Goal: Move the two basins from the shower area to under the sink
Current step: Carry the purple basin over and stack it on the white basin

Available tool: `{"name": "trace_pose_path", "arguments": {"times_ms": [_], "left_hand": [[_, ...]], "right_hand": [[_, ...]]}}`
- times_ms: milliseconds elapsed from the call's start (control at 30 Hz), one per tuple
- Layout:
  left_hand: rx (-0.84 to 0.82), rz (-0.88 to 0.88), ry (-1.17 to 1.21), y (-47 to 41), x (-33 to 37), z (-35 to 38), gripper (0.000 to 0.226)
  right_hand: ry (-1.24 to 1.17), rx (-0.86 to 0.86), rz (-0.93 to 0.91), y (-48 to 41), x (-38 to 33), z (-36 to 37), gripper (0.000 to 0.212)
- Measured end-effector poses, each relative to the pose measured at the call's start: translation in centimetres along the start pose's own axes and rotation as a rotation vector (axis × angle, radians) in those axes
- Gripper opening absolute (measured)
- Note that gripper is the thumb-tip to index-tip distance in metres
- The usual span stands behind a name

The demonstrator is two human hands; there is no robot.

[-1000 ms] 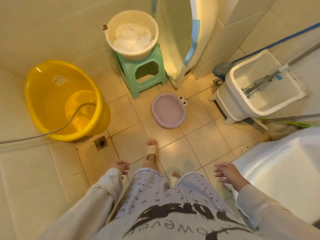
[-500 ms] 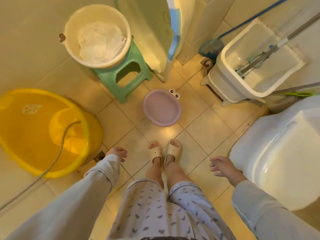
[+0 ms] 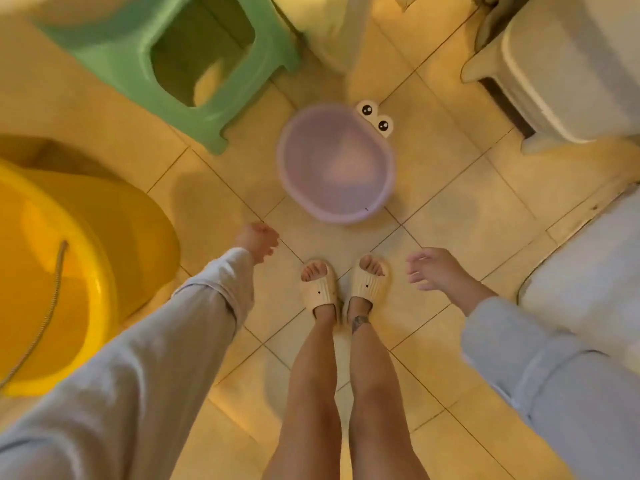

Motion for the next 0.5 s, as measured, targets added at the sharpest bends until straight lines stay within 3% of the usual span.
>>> {"name": "trace_pose_path", "arguments": {"times_ms": [100,167,267,333,400,500], "left_hand": [[0.168,0.014,-0.142,-8.5,2.4,0.2,0.034],[0.283,0.044,-0.238,-13.4,4.0,0.1,0.045],[0.371,0.027,-0.213,-20.2,6.0,-0.7,0.057],[0.409,0.057,-0.174,-23.7,7.8,-1.4,0.067],[0.454,0.116,-0.152,-26.6,9.7,-2.0,0.076],[0.454,0.204,-0.162,-28.8,11.9,-2.3,0.075]], "right_hand": [[0.148,0.080,-0.087,-8.8,-2.2,1.6,0.025],[0.238,0.148,-0.123,-13.8,-3.3,2.4,0.038],[0.077,0.184,-0.083,-20.5,-3.9,3.6,0.072],[-0.122,0.158,-0.046,-23.9,-3.7,4.5,0.082],[-0.281,0.113,-0.029,-26.4,-3.3,5.5,0.070],[-0.319,0.096,-0.101,-28.0,-2.9,6.3,0.054]]}}
Point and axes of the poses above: each hand's wrist, its own y-axis away from the middle knuckle, its own z-axis out of the palm, x = y × z, the point moved 6 cm from there along -y, towards the middle knuckle, and after that the axes turned 11 degrees about -y, right-handed, at the moved point
